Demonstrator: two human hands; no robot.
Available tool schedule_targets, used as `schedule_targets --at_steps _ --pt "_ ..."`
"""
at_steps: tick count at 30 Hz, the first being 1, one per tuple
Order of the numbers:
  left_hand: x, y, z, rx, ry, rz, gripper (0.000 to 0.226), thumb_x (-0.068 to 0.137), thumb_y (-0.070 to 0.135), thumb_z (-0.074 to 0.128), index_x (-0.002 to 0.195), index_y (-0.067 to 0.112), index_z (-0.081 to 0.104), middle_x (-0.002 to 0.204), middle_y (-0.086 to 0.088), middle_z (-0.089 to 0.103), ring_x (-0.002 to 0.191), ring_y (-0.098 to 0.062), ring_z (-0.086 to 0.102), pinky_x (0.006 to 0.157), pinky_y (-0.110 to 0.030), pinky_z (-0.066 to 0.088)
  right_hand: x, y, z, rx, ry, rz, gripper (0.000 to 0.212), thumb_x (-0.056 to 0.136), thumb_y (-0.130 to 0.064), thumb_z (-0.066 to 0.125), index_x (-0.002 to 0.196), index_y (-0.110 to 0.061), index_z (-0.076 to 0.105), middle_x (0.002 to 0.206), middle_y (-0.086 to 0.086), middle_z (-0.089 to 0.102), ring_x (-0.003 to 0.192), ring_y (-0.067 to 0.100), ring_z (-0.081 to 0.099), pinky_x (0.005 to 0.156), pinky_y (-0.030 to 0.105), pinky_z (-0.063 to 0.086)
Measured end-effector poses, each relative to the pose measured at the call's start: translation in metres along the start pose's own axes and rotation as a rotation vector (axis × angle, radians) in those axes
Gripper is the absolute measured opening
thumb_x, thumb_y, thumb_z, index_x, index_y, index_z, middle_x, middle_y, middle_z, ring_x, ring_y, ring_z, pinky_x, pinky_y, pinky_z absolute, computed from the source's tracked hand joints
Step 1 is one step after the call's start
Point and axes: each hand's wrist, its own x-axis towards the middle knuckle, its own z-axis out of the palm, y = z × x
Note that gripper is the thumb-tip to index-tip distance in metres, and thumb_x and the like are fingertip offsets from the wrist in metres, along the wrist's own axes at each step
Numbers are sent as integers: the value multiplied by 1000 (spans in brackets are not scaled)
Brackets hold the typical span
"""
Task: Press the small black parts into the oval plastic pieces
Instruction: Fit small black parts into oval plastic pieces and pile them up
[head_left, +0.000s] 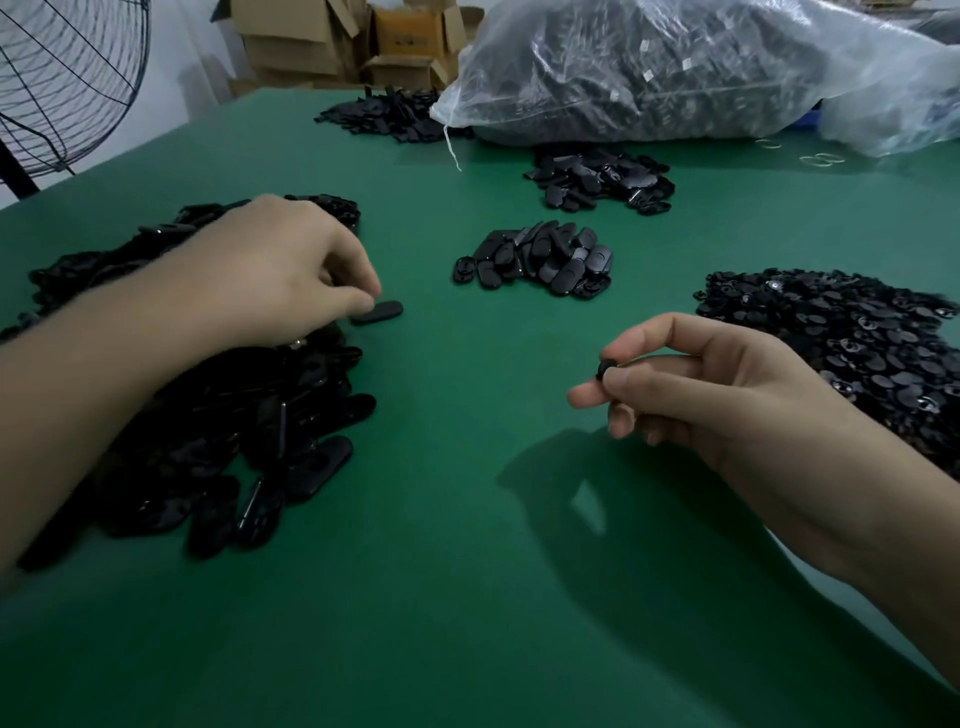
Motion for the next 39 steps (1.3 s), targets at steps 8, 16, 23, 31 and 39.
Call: schedule_targets --at_steps 8,16,23,31,39 --pt "-3 -14 -25 253 -343 113 11 75 49 83 79 53 73 73 46 59 77 22 54 64 -19 44 1 2 1 -30 -12 -5 33 72 -28 74 99 -12 63 95 11 79 68 13 64 61 19 48" --pt "-8 -3 -20 260 -392 80 27 65 63 85 77 45 69 65 49 56 68 10 60 63 -20 46 1 3 1 -38 -22 -7 31 74 -25 73 99 -10 63 94 12 79 67 13 63 59 17 47" --pt "-13 12 -16 292 -327 77 30 69 54 88 85 47 63 76 25 66 75 7 58 67 -27 49 2 3 1 -64 -11 -6 33 74 -27 73 100 -10 62 95 12 79 68 13 63 66 26 45" --pt "-16 22 -19 172 -430 111 31 75 30 89 86 48 66 78 23 67 72 9 61 66 -19 47 1 2 2 -70 4 -6 32 76 -27 72 101 -10 63 95 11 79 68 13 64 68 32 43" --pt "-19 38 -27 -361 -391 161 35 80 27 84 101 51 70 91 18 74 83 0 71 81 -30 53 1 2 2 -49 8 -7 33 74 -29 73 101 -12 64 96 9 79 70 11 65 68 29 44"
